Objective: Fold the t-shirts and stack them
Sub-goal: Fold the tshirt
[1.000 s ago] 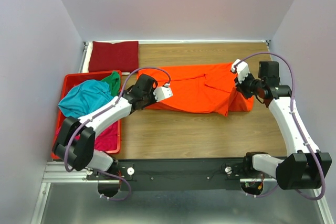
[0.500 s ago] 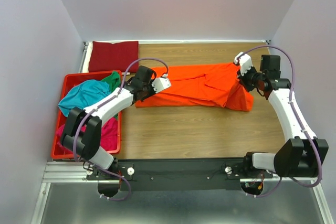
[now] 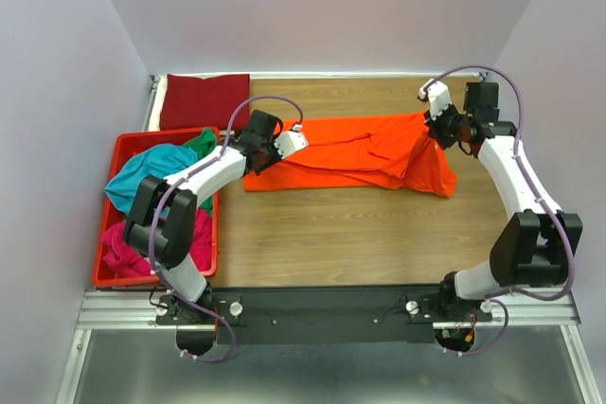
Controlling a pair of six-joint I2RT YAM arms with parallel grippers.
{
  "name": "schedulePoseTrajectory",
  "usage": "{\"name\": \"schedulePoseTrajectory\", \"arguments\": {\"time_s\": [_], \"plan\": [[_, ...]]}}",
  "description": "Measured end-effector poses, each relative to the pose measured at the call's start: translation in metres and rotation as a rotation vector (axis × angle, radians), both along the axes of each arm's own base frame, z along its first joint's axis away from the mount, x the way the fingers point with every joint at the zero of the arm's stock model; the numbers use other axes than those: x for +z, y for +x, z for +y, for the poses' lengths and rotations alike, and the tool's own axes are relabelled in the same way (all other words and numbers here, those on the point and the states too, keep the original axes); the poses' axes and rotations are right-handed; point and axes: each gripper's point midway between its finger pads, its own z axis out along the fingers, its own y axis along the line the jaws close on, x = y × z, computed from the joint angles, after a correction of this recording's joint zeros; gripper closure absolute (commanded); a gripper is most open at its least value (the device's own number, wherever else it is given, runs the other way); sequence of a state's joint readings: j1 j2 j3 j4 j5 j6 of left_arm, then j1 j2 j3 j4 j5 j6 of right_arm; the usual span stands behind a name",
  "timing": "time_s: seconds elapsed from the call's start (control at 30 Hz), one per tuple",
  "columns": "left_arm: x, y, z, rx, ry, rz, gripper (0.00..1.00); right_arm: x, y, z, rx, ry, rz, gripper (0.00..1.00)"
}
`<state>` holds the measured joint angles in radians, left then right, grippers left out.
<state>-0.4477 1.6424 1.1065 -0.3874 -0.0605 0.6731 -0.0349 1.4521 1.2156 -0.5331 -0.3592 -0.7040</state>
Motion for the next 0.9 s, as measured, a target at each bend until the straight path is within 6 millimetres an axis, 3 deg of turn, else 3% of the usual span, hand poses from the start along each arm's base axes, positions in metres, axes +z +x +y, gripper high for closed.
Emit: {"name": "schedulePoseTrajectory", "arguments": {"time_s": [0.3,0.53,0.7,0.9], "plan": [[-0.012,0.025,-0.008,-0.006,0.018,0.014,0.96,-0.008,0.025,-0.006,-0.019,0.004,0.016,0.99],[-0.008,0.041,-0.009,0.001,0.015,-0.003,0.96,-0.016,0.04,-0.008,-0.029,0.003,0.033,0.99],[-0.005,0.046,-0.008,0.007,0.012,-0.013,0.96,-0.02,0.05,-0.01,-0.038,-0.001,0.039,0.99],[-0.016,0.049,-0.008,0.009,0.018,0.001,0.96,-0.028,0.06,-0.012,-0.048,0.0,0.054,0.99]]}}
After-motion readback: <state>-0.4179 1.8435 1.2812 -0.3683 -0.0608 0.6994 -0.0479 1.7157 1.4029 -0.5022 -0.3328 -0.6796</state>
